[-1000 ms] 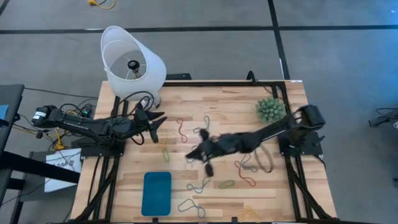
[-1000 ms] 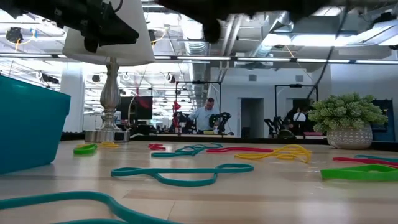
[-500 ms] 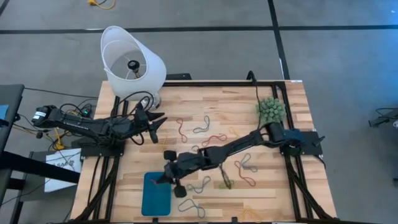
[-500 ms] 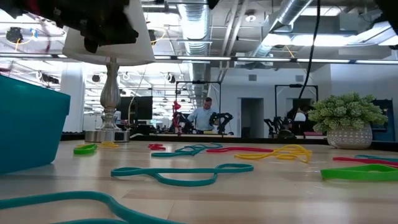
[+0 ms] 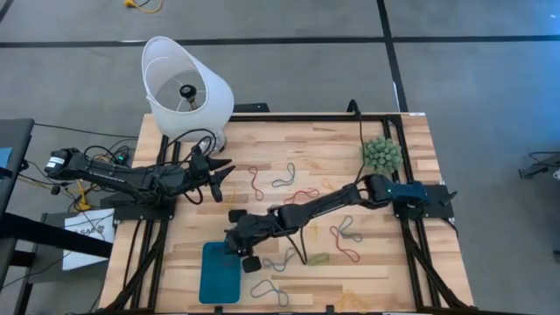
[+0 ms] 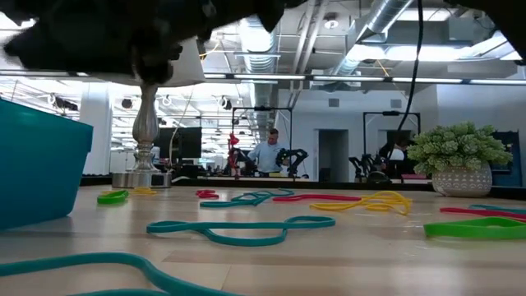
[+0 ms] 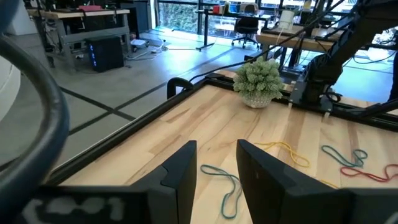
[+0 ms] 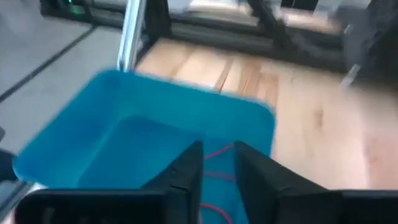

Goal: Pick and place items into bin
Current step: Put the top red rubber band into the blue bin

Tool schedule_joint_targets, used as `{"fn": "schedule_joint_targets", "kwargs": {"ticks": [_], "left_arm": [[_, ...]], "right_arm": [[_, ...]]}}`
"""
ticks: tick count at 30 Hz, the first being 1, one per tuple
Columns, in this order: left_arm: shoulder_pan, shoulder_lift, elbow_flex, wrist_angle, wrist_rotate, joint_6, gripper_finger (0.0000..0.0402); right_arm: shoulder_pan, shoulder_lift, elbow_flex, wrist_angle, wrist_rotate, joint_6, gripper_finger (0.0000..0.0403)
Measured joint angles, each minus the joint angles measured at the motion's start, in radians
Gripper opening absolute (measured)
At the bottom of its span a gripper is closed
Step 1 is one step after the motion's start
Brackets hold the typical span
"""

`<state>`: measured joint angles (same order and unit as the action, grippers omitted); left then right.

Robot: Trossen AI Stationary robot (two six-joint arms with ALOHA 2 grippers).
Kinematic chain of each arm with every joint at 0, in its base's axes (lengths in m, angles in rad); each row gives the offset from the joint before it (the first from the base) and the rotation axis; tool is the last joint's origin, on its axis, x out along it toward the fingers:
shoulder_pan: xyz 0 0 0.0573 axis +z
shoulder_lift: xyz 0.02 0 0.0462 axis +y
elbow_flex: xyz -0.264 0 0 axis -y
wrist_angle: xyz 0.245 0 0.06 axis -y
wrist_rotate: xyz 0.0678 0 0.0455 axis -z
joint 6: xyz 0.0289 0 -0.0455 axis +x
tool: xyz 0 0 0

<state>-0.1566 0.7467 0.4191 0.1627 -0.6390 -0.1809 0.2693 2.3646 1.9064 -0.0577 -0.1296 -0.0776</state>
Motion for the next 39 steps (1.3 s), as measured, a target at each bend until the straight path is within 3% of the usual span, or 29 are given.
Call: {"fn": "schedule_joint_targets", "kwargs": {"ticks": [4,7,14,21,26,29,32,39], "left_arm": [[0.0,0.0,0.0,-0.006,0.076,0.01,0.0103],[0.0,0.003,0.0,-0.035,0.13,0.02,0.0103],[0.043,0.079,0.001,-0.018,0.255,-0.253,0.0103],[0.114,0.266,0.049,-0.046,0.408,-0.12,0.0103],[0.135,0.468,0.162,-0.089,0.442,-0.109,0.0103],[0.135,0.583,0.259,-0.222,0.392,-0.204,0.0103],[0.13,0.691,0.348,-0.408,0.377,-0.171,0.0103],[0.143,0.887,0.435,-0.456,0.327,-0.278,0.0103]], "right_arm": [[-0.005,-0.073,0.004,-0.1,-0.003,0.006,0.0125],[-0.012,-0.138,0.001,-0.272,-0.003,0.041,0.0133],[-0.079,-0.359,-0.002,-0.694,-0.003,-0.009,0.0122],[-0.156,-0.698,-0.149,-0.788,-0.035,-0.032,0.0119],[-0.171,-1.003,-0.438,-0.716,-0.012,0.069,0.0119],[-0.147,-1.187,-0.679,-0.572,0.038,0.183,0.0119],[-0.115,-1.342,-0.922,-0.396,0.09,0.267,0.0119],[-0.043,-1.519,-1.322,0.004,0.136,0.358,0.0119]]}}
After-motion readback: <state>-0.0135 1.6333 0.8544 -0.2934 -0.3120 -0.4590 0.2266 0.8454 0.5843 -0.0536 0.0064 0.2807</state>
